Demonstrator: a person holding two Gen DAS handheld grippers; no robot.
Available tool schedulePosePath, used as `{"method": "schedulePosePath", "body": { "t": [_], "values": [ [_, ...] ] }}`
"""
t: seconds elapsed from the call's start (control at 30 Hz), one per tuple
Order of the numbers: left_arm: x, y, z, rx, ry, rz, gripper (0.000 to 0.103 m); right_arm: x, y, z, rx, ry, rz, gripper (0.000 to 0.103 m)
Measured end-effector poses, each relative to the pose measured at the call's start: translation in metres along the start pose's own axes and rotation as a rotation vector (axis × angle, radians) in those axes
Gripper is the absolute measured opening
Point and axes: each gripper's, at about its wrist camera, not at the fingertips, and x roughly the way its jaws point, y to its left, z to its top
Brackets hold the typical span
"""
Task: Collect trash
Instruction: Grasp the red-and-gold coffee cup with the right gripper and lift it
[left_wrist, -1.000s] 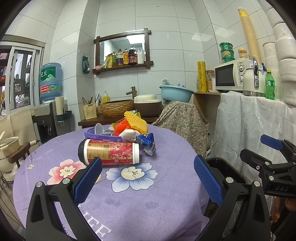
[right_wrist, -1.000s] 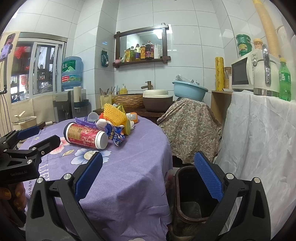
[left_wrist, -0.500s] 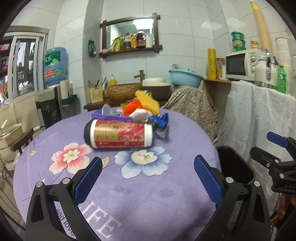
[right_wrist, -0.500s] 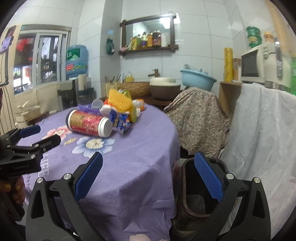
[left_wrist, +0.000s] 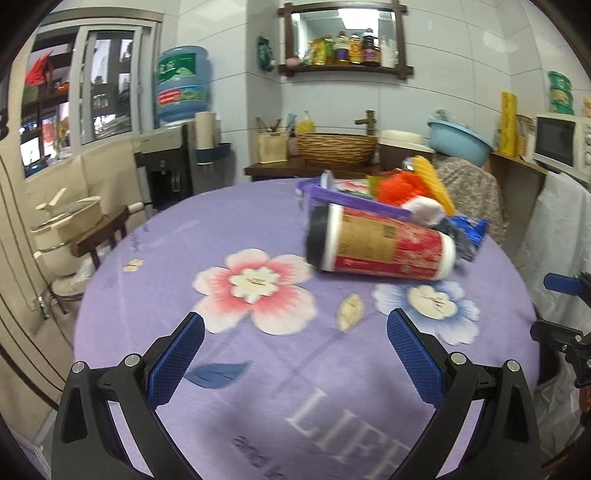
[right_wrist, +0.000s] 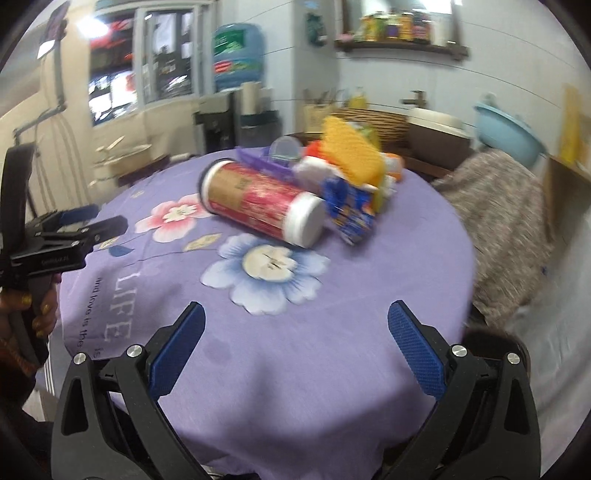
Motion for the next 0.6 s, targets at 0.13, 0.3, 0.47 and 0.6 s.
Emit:
{"method": "schedulePosePath", "body": {
  "t": [0.13, 0.3, 0.47, 0.6],
  "values": [
    [0.003, 0.02, 0.006, -0.033, -0.005, 0.045, 0.098, 0.034, 0.032, 0.04, -0.186, 0.012, 0.043, 0.098],
    [0.01, 0.04, 0.001, -0.084, 0.017, 0.067, 0.098, 0.086, 0.065, 0.079, -0.418, 0.04, 0.03, 0.098],
    [0.013, 0.054, -0.002, -0.113, 0.028, 0.078, 0.098, 0.141, 0.091, 0.096, -0.632, 0.124, -0.032, 0.098],
    [0.014, 0.062, -0.003, -0.128, 0.029, 0.078, 0.098, 0.171, 0.102, 0.1, -0.753, 0.165, -0.096, 0.098]
  ]
}}
